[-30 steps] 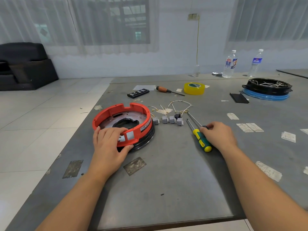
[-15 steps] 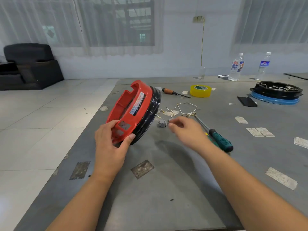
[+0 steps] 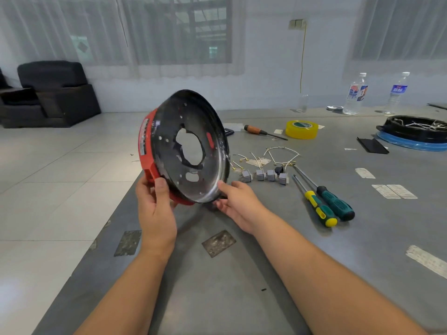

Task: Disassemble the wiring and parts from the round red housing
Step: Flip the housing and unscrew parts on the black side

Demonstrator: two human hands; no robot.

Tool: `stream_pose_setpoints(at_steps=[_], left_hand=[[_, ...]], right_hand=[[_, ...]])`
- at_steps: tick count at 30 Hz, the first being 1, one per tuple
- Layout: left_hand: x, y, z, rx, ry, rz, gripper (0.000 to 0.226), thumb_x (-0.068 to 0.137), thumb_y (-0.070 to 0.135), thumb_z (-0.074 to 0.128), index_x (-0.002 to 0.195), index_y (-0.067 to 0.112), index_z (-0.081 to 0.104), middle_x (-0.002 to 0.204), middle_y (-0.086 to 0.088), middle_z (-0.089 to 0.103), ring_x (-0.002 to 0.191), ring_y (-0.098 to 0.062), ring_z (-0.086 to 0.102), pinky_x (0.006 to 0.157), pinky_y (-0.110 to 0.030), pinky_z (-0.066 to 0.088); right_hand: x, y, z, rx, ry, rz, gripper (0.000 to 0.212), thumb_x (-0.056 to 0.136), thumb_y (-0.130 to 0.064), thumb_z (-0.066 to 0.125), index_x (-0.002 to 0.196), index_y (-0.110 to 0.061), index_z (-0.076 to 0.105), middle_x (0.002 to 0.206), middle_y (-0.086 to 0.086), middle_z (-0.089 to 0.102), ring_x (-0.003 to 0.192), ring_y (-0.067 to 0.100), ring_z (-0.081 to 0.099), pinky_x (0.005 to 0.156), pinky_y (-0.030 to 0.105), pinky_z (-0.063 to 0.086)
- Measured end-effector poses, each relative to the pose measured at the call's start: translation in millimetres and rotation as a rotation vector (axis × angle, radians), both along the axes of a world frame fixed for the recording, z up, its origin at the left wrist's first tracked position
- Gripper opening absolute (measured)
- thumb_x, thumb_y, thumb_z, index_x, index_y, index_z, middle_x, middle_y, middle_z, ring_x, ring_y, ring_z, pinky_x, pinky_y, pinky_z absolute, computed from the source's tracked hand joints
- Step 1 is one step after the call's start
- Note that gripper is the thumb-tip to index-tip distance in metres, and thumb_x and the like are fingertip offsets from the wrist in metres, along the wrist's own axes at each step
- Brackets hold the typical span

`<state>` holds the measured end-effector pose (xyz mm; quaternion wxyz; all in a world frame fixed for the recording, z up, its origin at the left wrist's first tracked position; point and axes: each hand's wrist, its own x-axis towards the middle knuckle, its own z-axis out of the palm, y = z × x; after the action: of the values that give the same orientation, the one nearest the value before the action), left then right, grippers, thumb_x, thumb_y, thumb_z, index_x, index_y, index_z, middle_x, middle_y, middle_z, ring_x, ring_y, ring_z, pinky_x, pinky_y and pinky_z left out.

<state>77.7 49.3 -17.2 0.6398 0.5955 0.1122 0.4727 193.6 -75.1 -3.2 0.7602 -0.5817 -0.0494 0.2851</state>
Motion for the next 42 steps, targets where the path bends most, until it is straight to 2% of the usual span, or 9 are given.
stream_pose_setpoints(at_steps=[2, 5, 15, 19, 25, 31, 36, 39, 42], left_hand=[[1.0, 1.9, 0.7, -0.102, 0.002, -0.031, 0.051, 0.099, 0.059, 0.050, 0.135, 0.024, 0.055, 0.115, 0.023, 0.068, 0.113, -0.002, 0.067, 0.089, -0.043, 0.065], [3.2, 6.1, -0.6, -0.216, -0.002, -0.098, 0.046, 0.099, 0.064, 0.053, 0.128, 0.030, 0.062, 0.131, 0.001, 0.065, 0.126, -0.017, 0.065, 0.086, -0.050, 0.065], [2.6, -4.2, 0.6, -0.148, 0.077, -0.554, 0.119, 0.066, 0.083, 0.075, 0.164, 0.038, 0.025, 0.156, 0.003, 0.055, 0.136, -0.029, 0.061, 0.102, -0.052, 0.057], [9.9, -11.0, 3.8, -0.266, 0.150, -0.620, 0.112, 0.062, 0.060, 0.096, 0.154, 0.050, 0.034, 0.144, 0.007, 0.066, 0.124, -0.031, 0.070, 0.100, -0.047, 0.060], [31.8, -13.3, 3.7, -0.479, 0.213, -0.495, 0.054, 0.098, 0.010, 0.071, 0.141, 0.030, 0.046, 0.124, -0.008, 0.076, 0.105, -0.036, 0.077, 0.084, -0.047, 0.066], [36.1, -8.8, -9.8, -0.531, 0.156, -0.378, 0.049, 0.098, -0.008, 0.057, 0.135, 0.024, 0.051, 0.119, -0.010, 0.076, 0.101, -0.029, 0.078, 0.077, -0.040, 0.066], [34.4, -2.9, -18.0, -0.503, 0.115, -0.371, 0.047, 0.096, -0.013, 0.056, 0.126, 0.023, 0.052, 0.111, -0.008, 0.080, 0.095, -0.025, 0.080, 0.073, -0.035, 0.065], [36.8, -2.2, -19.9, -0.500, 0.138, -0.345, 0.049, 0.095, -0.014, 0.055, 0.130, 0.021, 0.049, 0.119, -0.011, 0.075, 0.092, -0.023, 0.080, 0.071, -0.035, 0.065], [37.0, -2.6, -19.2, -0.486, 0.150, -0.336, 0.051, 0.095, -0.013, 0.057, 0.131, 0.022, 0.048, 0.125, -0.011, 0.071, 0.093, -0.022, 0.079, 0.071, -0.034, 0.065]], right_hand=[[0.3, -1.3, 0.0, -0.008, -0.005, 0.026, 0.039, 0.103, -0.016, 0.060, 0.136, 0.002, 0.052, 0.123, 0.025, 0.068, 0.069, 0.017, 0.059, 0.055, 0.022, 0.049], [1.3, -6.5, -2.5, 0.058, 0.001, 0.031, 0.026, 0.101, -0.003, 0.055, 0.127, 0.001, 0.057, 0.106, 0.020, 0.071, 0.067, 0.018, 0.059, 0.053, 0.022, 0.047], [-0.2, -8.3, -27.0, 0.159, -0.183, -0.207, 0.024, 0.095, -0.005, 0.055, 0.111, -0.021, 0.063, 0.109, 0.008, 0.076, 0.093, 0.024, 0.071, 0.065, 0.031, 0.056], [1.5, -12.7, -28.9, 0.087, -0.272, -0.343, 0.020, 0.084, -0.020, 0.058, 0.097, -0.033, 0.064, 0.099, 0.002, 0.076, 0.095, 0.027, 0.072, 0.082, 0.049, 0.059], [2.3, -20.1, -24.9, 0.058, -0.344, -0.332, 0.022, 0.084, -0.027, 0.059, 0.099, -0.041, 0.067, 0.097, -0.006, 0.078, 0.088, 0.016, 0.074, 0.075, 0.038, 0.059], [-1.4, -22.5, -22.0, -0.003, -0.432, -0.228, 0.011, 0.099, -0.026, 0.060, 0.108, -0.032, 0.064, 0.100, -0.004, 0.076, 0.078, 0.012, 0.074, 0.068, 0.028, 0.058], [-6.0, -45.0, -15.7, -0.318, -0.709, -0.192, 0.025, 0.103, -0.049, 0.048, 0.101, -0.028, 0.063, 0.092, -0.004, 0.072, 0.086, 0.016, 0.069, 0.075, 0.031, 0.056], [4.3, -75.8, -9.9, -0.637, -1.064, -0.258, 0.031, 0.107, -0.039, 0.042, 0.121, -0.023, 0.064, 0.113, -0.002, 0.067, 0.107, 0.017, 0.061, 0.088, 0.036, 0.049], [18.2, -110.3, -3.0, -1.097, -1.410, -0.426, 0.024, 0.101, -0.022, 0.055, 0.119, -0.015, 0.069, 0.113, 0.007, 0.067, 0.103, 0.031, 0.060, 0.081, 0.042, 0.050]])
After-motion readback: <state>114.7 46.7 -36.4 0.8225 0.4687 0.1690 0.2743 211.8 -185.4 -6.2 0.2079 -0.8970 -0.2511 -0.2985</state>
